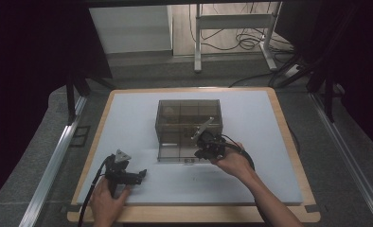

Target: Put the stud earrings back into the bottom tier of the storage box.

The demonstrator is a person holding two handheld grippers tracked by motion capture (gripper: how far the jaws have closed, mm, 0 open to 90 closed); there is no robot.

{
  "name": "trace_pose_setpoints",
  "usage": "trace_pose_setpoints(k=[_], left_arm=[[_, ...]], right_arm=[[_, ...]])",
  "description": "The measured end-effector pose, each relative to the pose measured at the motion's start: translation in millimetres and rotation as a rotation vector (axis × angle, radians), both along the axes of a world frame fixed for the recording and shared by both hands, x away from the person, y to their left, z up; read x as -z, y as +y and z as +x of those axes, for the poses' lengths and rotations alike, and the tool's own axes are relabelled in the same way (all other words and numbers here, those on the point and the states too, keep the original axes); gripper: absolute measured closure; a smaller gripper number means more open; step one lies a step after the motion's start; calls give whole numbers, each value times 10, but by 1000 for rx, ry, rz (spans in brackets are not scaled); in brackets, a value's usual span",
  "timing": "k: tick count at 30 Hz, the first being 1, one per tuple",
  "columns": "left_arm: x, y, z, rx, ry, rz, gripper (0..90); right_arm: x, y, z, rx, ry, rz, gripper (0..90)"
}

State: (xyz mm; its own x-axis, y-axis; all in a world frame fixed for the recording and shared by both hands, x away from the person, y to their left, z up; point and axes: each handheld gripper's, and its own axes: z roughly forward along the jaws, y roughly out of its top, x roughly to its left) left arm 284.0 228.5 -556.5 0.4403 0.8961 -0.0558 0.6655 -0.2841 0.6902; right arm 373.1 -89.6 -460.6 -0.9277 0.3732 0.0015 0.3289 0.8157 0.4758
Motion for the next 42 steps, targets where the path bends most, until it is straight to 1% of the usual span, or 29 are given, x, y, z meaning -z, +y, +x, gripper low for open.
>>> trace_pose_setpoints(k=[3,4,7,11,12,14,19,21,28,35,42], left_arm=[[-3,3,-2,3,4,3,0],[-1,0,-1,0,2,-1,0],[-3,3,-2,3,4,3,0],[-2,2,-2,2,4,3,0],[-2,2,-1,2,4,3,0],[-3,3,-2,2,4,3,0],[-2,3,-2,2,4,3,0],[-2,2,-2,2,4,3,0],[-2,2,-2,2,4,3,0],[-2,1,-2,2,3,2,0],[-2,3,-2,3,4,3,0]], right_arm=[[48,40,82,22,-19,9,883],[48,40,82,22,-19,9,883],[104,64,147,33,-32,12,883],[179,90,220,54,-30,20,883],[207,100,247,64,-23,28,883],[223,107,261,64,-17,27,882],[292,135,290,66,-23,9,878],[302,134,294,69,-24,14,868],[231,102,270,67,-32,26,832],[157,47,211,59,-14,33,810],[93,19,105,30,0,30,808]])
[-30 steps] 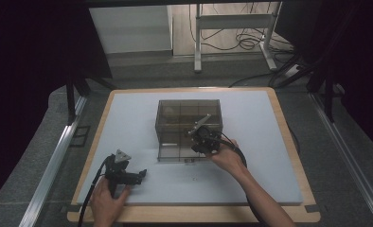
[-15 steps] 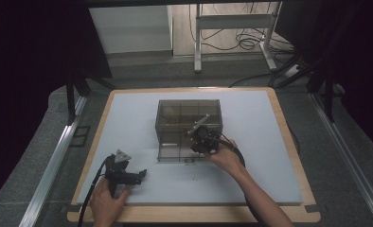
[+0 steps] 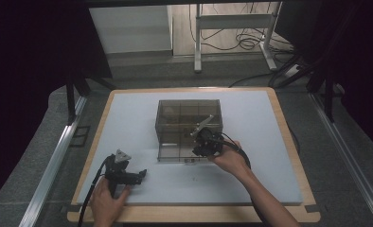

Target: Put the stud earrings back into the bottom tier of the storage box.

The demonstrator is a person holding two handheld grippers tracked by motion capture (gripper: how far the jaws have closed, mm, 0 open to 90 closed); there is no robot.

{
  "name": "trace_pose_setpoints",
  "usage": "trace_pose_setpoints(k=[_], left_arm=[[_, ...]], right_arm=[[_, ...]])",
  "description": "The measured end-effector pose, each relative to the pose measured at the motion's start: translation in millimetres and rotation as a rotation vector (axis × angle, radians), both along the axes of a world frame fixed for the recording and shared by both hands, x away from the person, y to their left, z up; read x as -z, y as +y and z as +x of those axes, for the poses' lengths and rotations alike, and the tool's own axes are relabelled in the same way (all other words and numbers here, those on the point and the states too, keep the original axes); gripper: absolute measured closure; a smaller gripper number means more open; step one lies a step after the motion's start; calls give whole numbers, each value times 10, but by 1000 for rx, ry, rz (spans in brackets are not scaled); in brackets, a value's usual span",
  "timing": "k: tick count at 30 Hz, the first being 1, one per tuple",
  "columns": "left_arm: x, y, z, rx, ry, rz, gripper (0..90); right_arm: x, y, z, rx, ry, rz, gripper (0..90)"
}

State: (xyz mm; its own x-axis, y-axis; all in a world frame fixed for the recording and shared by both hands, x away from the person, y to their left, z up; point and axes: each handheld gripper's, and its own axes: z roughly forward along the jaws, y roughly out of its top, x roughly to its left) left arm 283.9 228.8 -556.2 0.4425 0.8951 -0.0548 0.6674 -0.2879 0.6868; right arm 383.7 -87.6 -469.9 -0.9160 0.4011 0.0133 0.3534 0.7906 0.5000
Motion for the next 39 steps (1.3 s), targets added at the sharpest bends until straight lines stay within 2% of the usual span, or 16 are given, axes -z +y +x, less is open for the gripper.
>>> trace_pose_setpoints(k=[9,19,33,39], left_arm=[[2,-2,1,-2,-3,-2,0],[3,-4,1,-3,-4,-4,0],[5,-9,0,-9,-5,-11,0],[4,-8,0,-8,-4,-9,0]], right_arm=[[-44,-4,-162,-50,22,-30,825],[59,1,-291,-92,79,-75,825],[162,119,-440,-175,110,-147,837],[208,202,-480,-213,103,-185,832]])
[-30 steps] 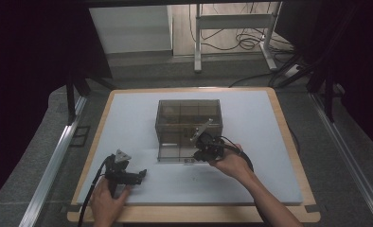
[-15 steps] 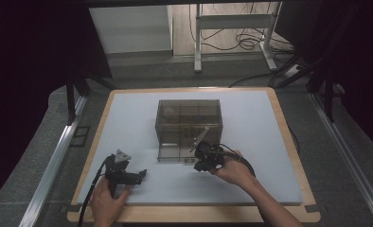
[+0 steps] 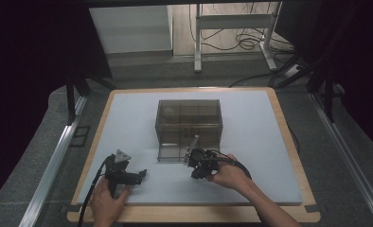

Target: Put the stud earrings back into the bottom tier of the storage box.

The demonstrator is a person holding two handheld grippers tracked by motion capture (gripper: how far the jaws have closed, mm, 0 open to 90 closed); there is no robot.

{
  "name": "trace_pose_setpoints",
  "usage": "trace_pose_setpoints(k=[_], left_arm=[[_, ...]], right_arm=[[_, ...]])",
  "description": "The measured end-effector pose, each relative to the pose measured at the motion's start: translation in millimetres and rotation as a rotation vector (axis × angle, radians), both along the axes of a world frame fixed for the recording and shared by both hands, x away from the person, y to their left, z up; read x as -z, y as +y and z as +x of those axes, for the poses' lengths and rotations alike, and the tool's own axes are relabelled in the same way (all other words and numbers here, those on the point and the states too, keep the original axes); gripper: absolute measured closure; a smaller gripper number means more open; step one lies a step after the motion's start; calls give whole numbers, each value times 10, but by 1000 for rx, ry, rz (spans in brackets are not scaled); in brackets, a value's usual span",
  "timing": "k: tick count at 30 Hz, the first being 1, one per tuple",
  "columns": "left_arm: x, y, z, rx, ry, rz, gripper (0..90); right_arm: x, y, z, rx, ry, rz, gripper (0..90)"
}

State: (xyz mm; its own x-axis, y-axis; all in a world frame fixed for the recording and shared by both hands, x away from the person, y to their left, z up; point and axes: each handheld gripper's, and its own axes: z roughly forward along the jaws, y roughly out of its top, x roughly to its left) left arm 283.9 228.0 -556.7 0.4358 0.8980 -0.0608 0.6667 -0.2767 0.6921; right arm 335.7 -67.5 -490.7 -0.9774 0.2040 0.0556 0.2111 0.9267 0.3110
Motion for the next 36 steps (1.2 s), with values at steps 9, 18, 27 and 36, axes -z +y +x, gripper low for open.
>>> trace_pose_setpoints(k=[9,18,27,36], left_arm=[[-2,3,0,3,1,4,0],[1,-1,0,-1,-1,-2,0],[-2,3,0,3,2,4,0],[-2,3,0,3,2,4,0]], right_arm=[[107,104,-29,-13,-7,-40,809],[110,170,-72,-25,-52,-78,842],[39,118,-6,-7,10,-16,885],[2,103,-2,-14,1,-24,868]])
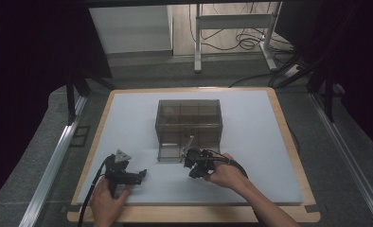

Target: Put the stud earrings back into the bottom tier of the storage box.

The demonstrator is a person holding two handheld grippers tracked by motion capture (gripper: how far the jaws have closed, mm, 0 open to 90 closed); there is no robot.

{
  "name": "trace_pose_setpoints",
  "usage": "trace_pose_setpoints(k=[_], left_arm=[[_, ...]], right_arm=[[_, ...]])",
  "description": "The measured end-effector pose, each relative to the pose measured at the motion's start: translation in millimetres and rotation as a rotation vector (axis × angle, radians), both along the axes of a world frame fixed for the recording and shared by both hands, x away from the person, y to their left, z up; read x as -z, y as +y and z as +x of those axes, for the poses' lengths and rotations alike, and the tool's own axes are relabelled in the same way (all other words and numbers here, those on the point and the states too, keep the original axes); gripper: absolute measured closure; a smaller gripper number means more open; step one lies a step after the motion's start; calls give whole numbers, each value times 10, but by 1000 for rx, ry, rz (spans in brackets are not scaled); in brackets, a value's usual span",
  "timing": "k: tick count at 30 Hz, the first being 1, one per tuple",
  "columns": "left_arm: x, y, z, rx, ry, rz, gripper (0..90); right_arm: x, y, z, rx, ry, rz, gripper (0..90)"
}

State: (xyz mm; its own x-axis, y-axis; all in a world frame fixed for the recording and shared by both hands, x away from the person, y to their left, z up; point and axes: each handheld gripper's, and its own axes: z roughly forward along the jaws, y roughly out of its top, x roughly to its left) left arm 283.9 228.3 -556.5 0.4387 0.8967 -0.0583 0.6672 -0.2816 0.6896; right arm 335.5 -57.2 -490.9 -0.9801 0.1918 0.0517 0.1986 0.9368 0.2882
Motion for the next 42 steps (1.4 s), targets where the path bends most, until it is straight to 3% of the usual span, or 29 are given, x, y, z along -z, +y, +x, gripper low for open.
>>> trace_pose_setpoints(k=[5,7,15,24,33,36,42], left_arm=[[1,-2,0,-2,-1,-2,0],[0,0,0,-1,0,0,0],[3,-5,-1,-5,-3,-6,0],[2,-3,0,-3,-2,-4,0],[2,-3,1,-2,-2,-4,0],[0,2,1,2,-2,2,0],[-1,2,1,2,-1,2,0]], right_arm=[[82,24,-6,-5,-13,-15,782],[118,31,0,-14,3,-20,775],[117,49,-59,-3,-41,-38,854],[110,8,-4,15,10,-12,856],[-19,-19,31,18,11,3,855],[-71,-22,51,21,-8,3,855],[-155,-81,112,52,-23,63,854]])
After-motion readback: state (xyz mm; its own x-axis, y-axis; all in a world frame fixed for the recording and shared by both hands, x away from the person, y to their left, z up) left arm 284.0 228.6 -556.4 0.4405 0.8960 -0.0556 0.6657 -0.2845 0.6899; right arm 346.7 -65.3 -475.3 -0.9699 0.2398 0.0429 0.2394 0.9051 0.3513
